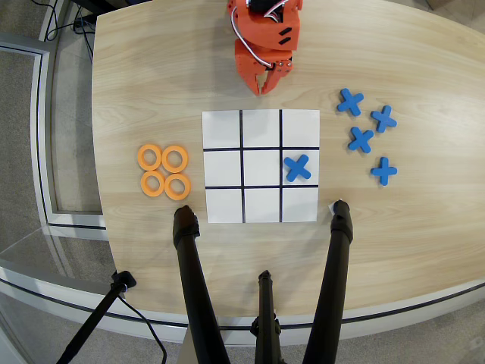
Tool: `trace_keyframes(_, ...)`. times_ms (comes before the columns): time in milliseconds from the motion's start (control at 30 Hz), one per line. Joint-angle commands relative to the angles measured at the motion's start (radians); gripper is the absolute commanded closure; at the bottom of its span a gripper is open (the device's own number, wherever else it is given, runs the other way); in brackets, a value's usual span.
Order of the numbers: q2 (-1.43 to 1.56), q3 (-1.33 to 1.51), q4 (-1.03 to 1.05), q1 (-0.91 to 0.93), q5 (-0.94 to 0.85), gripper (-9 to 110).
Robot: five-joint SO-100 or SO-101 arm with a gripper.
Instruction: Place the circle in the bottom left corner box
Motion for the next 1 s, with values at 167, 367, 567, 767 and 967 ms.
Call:
trace_keyframes(167,-0.015,0.043,0.006,0.008,0.008,100)
trace_keyframes(367,-0.054,-0.003,0.003,0.015,0.014,100)
trace_keyframes(567,-0.112,-0.086,-0.006,0.044,0.018,91)
trace_keyframes(767,-0.397,-0.414,-0.037,0.153,0.057,83)
trace_keyframes(967,-0.784,-0.649,-0.262,0.293,0.095,82)
